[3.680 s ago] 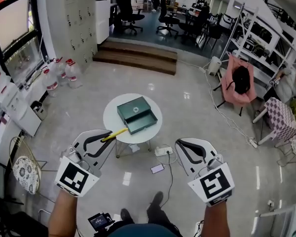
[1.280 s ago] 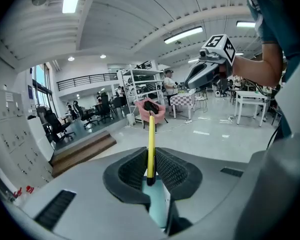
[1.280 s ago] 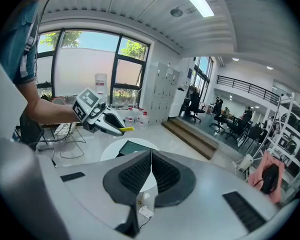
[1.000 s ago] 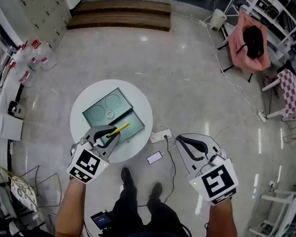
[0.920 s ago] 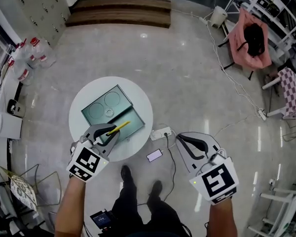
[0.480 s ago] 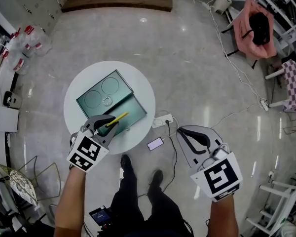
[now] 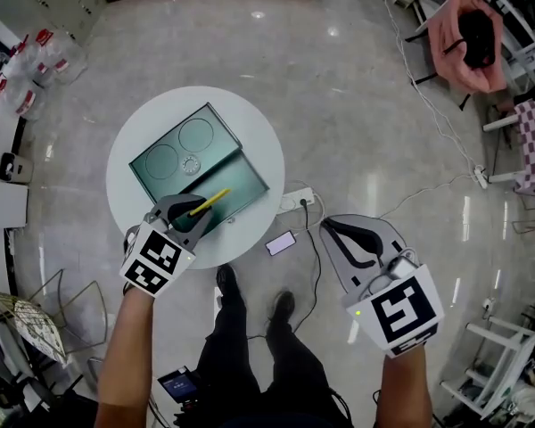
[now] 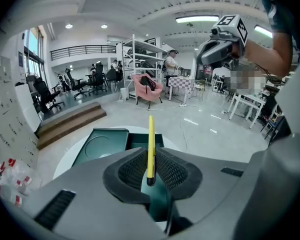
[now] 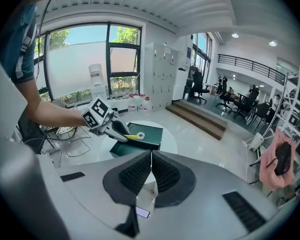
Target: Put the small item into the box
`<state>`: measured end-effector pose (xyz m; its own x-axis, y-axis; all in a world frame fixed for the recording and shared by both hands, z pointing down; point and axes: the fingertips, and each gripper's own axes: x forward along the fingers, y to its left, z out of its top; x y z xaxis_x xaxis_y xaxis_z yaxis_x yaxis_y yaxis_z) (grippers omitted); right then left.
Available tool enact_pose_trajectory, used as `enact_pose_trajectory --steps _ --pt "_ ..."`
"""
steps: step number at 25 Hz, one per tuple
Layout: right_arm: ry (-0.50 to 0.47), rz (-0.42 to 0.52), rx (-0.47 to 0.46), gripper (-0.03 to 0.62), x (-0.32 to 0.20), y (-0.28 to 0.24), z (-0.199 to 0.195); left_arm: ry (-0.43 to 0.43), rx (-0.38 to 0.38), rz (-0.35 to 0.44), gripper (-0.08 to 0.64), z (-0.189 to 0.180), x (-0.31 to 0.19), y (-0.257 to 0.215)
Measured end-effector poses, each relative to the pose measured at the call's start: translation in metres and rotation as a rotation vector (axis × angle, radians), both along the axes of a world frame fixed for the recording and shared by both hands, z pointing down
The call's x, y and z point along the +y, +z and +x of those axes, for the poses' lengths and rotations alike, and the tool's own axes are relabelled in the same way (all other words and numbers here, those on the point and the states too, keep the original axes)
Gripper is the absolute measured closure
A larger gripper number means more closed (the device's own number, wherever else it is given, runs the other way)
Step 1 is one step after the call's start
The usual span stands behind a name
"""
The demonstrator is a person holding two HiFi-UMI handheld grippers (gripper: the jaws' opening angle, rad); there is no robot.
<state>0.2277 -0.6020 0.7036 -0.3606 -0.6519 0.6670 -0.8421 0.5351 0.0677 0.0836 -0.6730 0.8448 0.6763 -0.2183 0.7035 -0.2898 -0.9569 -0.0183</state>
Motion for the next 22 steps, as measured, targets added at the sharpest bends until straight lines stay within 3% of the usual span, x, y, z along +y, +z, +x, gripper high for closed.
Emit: enact_pose_trajectory --steps 15,22 --pt "-0.004 0.010 -0.002 0.554 0.000 0.000 -0.011 0.015 -0.048 -0.037 0.478 -0.006 0.005 0.025" --pt "-0.005 0.041 0.004 0.554 0.012 -0.032 -0.012 0.009 -0.032 0.022 0.463 -0.008 0.011 -0.019"
